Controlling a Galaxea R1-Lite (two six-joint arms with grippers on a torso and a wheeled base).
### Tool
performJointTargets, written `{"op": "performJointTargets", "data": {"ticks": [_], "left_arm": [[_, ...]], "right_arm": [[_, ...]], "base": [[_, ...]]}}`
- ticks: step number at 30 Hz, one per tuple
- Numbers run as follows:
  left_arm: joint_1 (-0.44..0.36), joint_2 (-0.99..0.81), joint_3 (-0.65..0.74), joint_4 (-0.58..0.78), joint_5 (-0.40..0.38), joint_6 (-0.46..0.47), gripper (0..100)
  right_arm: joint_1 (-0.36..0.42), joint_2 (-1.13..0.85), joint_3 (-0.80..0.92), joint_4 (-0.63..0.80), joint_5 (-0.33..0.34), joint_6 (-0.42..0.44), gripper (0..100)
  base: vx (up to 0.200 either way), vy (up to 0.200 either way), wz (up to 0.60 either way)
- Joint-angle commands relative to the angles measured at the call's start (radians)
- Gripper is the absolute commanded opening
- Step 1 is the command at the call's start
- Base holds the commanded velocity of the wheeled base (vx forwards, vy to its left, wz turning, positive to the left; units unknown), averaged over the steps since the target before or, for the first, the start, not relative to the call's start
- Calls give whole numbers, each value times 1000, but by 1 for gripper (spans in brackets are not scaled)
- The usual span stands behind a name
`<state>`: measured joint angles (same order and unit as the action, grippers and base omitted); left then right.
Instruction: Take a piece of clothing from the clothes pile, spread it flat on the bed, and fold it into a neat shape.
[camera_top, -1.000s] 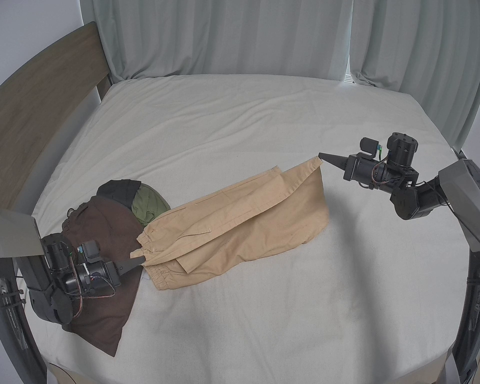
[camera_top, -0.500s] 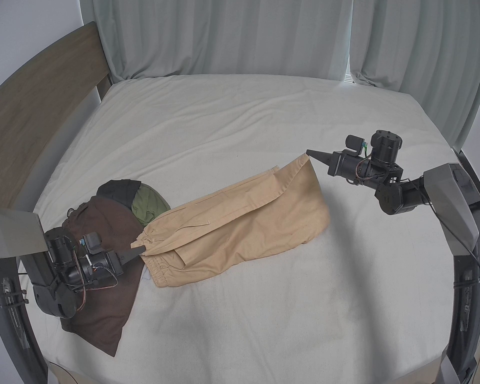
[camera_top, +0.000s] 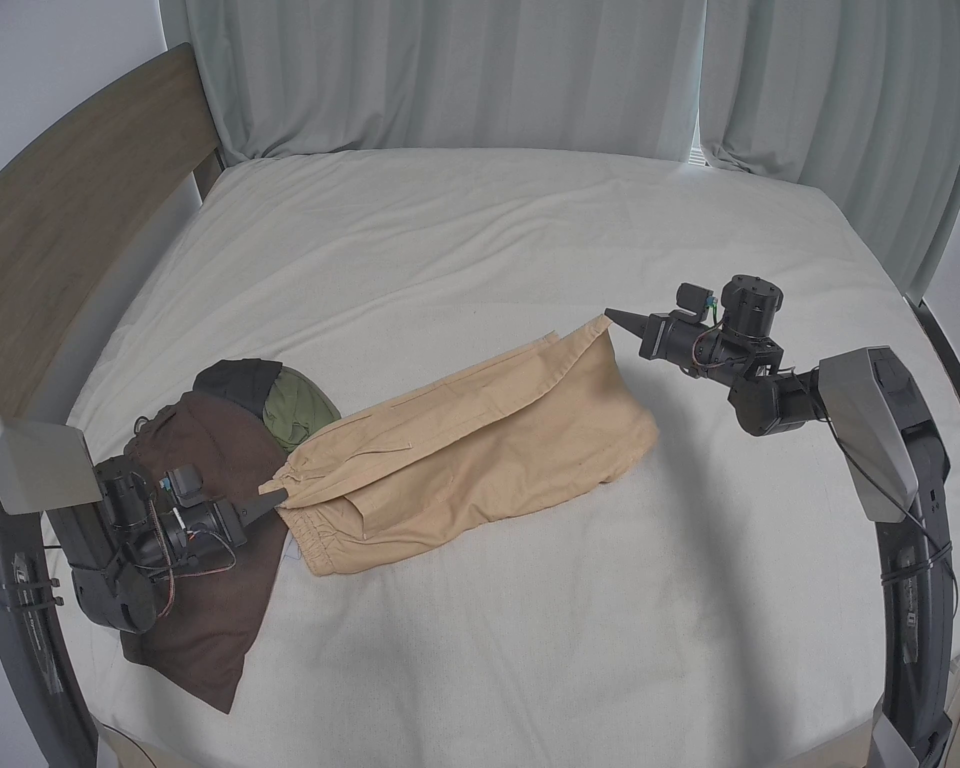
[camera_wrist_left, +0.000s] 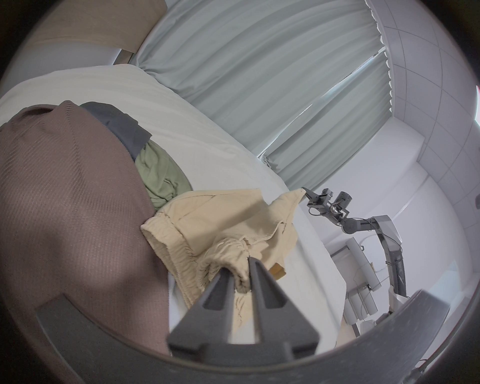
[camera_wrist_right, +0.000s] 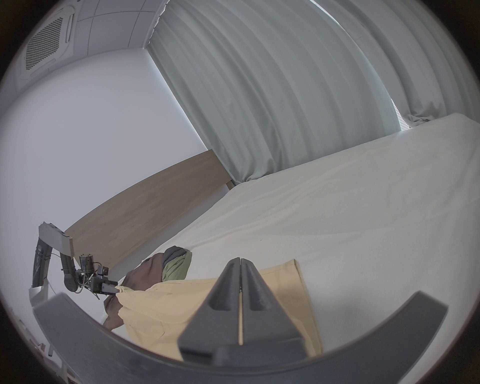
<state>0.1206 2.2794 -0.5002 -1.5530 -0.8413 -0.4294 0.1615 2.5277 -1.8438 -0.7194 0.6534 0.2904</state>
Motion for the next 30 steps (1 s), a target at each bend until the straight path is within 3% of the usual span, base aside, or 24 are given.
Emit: {"op": "performJointTargets", "data": {"ticks": [1, 5, 8, 11, 12, 25, 30], "left_arm": [[-7, 29, -18, -1, 24, 0, 100], [-4, 32, -66, 1, 42, -20, 100], [-1, 40, -84, 1, 74, -62, 100], [-3, 43, -135, 1, 192, -127, 100], [-3, 43, -135, 1, 192, -127, 100], [-47, -40, -78, -1, 208, -132, 100], [-58, -107, -34, -1, 140, -120, 100]], "right_arm": [[-2, 34, -32, 0, -14, 1, 100], [3, 71, -117, 17, -78, 24, 100], [3, 83, -138, 20, -86, 38, 100], [0, 48, -91, 12, -86, 39, 100], [0, 48, -91, 12, -86, 39, 100], [12, -182, 400, -132, -86, 30, 100], [16, -230, 640, -290, -87, 36, 100]], "base": [[0, 0, 0], [0, 0, 0], [0, 0, 0], [0, 0, 0], [0, 0, 0], [0, 0, 0], [0, 0, 0]]}}
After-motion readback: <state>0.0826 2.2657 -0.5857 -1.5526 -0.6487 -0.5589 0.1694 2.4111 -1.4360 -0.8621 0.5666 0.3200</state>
